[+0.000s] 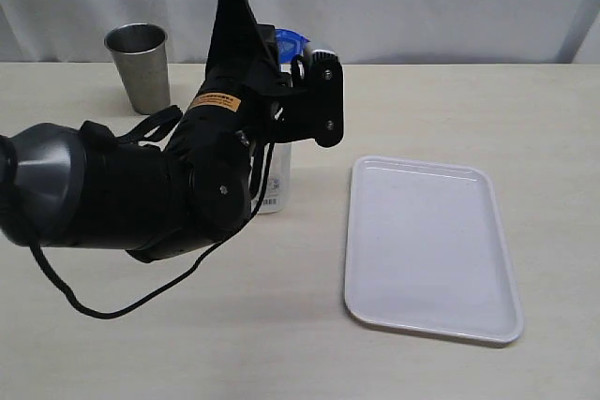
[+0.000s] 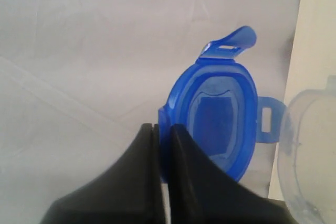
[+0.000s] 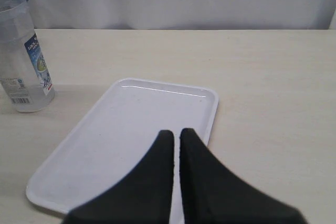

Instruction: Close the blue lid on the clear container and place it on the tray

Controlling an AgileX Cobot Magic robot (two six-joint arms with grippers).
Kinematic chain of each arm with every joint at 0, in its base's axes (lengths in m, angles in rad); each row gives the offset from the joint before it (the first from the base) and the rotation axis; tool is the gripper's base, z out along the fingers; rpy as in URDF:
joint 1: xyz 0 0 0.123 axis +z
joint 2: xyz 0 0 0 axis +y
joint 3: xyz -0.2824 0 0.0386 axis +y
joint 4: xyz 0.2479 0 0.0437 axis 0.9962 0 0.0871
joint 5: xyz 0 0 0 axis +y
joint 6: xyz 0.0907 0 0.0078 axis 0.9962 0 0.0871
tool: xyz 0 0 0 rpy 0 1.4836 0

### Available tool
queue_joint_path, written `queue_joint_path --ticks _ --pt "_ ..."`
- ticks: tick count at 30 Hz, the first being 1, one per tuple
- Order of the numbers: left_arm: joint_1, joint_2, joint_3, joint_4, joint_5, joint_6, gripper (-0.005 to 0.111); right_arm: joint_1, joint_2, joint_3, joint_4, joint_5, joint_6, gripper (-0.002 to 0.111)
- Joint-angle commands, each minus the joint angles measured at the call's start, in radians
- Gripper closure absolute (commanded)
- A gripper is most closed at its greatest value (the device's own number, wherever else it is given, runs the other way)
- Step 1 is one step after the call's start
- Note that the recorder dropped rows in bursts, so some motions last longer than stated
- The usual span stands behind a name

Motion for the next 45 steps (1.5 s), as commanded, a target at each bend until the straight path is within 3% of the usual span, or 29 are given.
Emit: queue_joint_path --ticks 1,23,45 --pt "-0.004 -0.010 0.001 -0.022 -0.018 0.031 0.107 -0.006 -0.004 0.002 -0.008 0.001 -0.005 0.104" --pt "-0.004 -0.010 0.001 -0.104 -0.035 0.031 0.107 -0.006 -0.004 0.002 -0.008 0.001 -0.005 0.104" --pt "-0.034 -0.010 0.001 -0.090 -0.022 0.031 0.107 -0.006 -0.004 0.002 -0.008 0.001 -0.005 0.104"
